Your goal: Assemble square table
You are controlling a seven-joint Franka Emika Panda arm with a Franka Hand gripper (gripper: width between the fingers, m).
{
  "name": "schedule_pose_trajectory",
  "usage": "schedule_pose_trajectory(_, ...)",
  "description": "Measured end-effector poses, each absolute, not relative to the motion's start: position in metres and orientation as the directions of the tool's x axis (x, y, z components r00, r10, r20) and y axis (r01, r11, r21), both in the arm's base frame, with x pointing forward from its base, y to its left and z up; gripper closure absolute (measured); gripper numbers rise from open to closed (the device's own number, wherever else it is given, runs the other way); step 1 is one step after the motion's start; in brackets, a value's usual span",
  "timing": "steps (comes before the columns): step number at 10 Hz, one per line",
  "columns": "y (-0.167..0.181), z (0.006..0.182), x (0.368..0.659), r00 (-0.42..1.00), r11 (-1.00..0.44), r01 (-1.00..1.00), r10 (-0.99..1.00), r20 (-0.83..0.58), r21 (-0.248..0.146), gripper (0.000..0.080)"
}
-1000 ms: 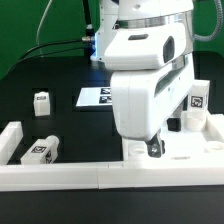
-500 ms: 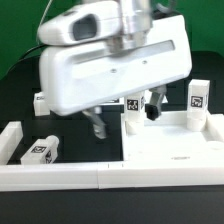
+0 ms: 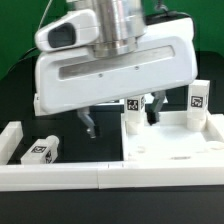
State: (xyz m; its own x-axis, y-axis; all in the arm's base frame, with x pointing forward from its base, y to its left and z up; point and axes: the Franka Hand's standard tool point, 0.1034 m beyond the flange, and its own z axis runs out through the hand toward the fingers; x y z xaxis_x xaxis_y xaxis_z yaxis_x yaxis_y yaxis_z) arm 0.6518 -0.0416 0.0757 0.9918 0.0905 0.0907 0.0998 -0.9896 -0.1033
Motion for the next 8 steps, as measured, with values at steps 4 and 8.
schedule_pose_trajectory(4,-0.073,0.068,0.640,0.950,-0.941,-0.302,-0.310,0.032,-0.150,0.0151)
schedule_pose_trajectory(8,-0.099,0.044,0.616,0.925,-0.918,-0.379,-0.380,-0.013,-0.118,0.0151)
